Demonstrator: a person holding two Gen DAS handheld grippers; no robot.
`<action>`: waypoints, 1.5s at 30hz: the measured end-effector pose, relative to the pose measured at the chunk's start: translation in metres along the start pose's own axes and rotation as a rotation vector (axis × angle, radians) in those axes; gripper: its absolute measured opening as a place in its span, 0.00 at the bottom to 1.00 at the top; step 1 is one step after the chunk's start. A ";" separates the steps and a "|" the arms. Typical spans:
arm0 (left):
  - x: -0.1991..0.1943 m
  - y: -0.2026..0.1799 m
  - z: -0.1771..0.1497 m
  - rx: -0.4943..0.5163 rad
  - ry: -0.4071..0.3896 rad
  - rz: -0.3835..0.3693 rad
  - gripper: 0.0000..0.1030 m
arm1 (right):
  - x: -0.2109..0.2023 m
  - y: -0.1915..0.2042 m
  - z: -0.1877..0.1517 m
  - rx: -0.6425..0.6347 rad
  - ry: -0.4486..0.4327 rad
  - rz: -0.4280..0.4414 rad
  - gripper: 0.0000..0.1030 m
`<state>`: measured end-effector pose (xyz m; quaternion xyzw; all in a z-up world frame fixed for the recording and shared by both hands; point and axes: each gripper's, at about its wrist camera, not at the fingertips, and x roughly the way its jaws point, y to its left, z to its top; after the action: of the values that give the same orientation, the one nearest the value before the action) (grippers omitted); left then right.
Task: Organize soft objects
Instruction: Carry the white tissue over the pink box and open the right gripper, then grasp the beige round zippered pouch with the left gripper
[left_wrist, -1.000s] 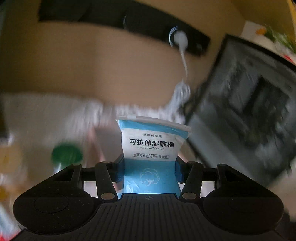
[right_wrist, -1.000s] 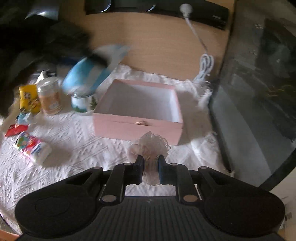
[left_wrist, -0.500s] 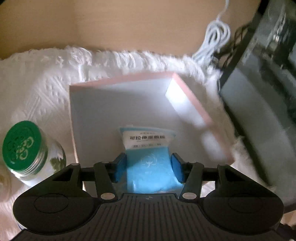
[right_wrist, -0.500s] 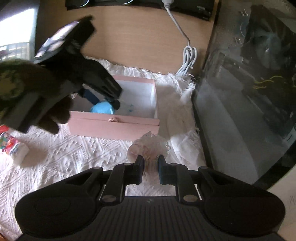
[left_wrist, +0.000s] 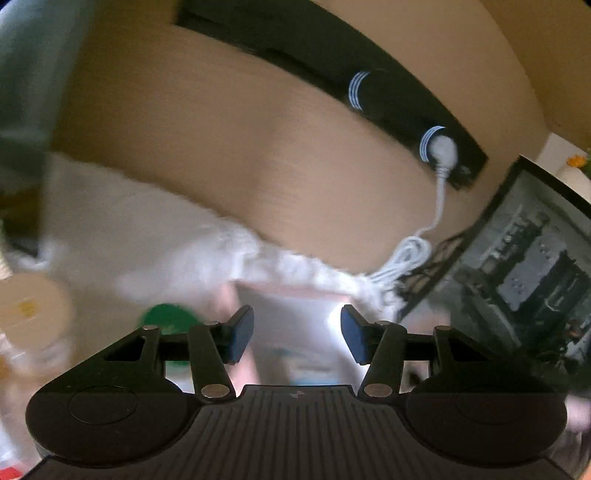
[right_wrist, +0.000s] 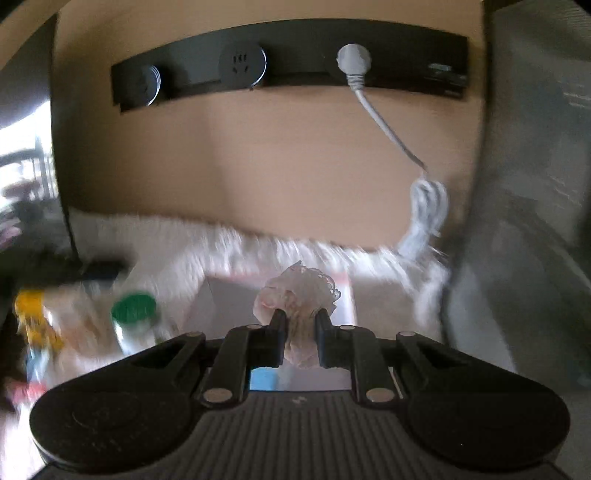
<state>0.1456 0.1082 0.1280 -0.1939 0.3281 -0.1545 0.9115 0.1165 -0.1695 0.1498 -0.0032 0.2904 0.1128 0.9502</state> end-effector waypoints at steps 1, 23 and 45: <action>-0.006 0.007 -0.004 -0.003 0.001 0.026 0.55 | 0.012 0.000 0.008 0.015 0.007 0.020 0.15; -0.169 0.177 -0.097 -0.307 -0.038 0.465 0.55 | 0.012 0.117 -0.080 -0.290 0.173 0.220 0.64; -0.137 0.297 0.008 -0.576 -0.210 0.493 0.55 | -0.018 0.157 -0.130 -0.346 0.254 0.188 0.64</action>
<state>0.0958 0.4264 0.0724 -0.3716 0.2996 0.1882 0.8583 -0.0036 -0.0298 0.0608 -0.1532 0.3829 0.2474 0.8768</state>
